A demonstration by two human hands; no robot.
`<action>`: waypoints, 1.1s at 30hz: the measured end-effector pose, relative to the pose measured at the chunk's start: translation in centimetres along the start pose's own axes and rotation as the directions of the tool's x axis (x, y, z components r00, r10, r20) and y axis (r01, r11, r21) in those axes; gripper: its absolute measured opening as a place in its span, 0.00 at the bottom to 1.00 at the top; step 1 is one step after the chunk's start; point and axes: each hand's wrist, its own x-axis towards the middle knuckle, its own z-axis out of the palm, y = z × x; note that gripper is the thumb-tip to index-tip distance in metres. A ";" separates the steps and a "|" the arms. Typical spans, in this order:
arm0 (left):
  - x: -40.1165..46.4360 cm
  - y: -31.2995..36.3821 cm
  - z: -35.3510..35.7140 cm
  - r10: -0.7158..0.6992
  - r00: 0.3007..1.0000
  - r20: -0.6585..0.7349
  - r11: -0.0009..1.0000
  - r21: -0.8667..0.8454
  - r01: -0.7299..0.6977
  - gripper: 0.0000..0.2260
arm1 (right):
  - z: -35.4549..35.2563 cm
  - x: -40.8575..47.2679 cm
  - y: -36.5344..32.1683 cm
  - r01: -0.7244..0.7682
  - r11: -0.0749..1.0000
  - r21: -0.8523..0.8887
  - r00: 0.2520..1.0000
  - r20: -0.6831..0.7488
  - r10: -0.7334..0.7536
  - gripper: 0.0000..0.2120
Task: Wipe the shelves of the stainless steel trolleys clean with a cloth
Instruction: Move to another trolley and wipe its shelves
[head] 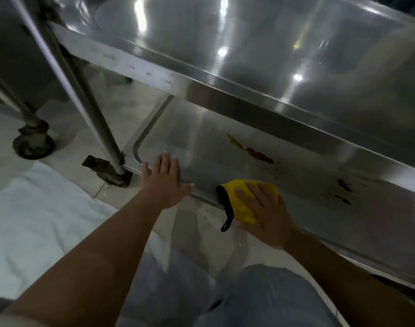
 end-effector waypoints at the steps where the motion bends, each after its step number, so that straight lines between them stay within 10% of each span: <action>1: 0.4 -0.3 0.2 0.001 1.000 0.006 1.000 0.004 -0.001 0.41 | 0.1 0.5 -0.3 -0.009 0.999 -0.041 0.999 0.037 0.010 0.40; 12: 1.4 -0.8 2.6 0.004 0.992 -0.124 0.999 0.043 0.001 0.46 | -1.8 15.7 -6.2 -0.069 0.997 0.047 0.997 -0.041 0.070 0.24; 23: 3.4 -2.2 0.6 -0.012 1.000 -0.008 1.000 0.007 0.012 0.67 | -0.1 8.8 -3.4 -0.001 0.999 -0.050 0.998 -0.069 -0.002 0.23; 33: 3.6 -2.2 0.2 -0.057 0.996 0.062 0.998 -0.031 0.059 0.68 | -3.9 27.3 -11.0 -0.067 0.997 0.039 0.990 -0.124 0.071 0.23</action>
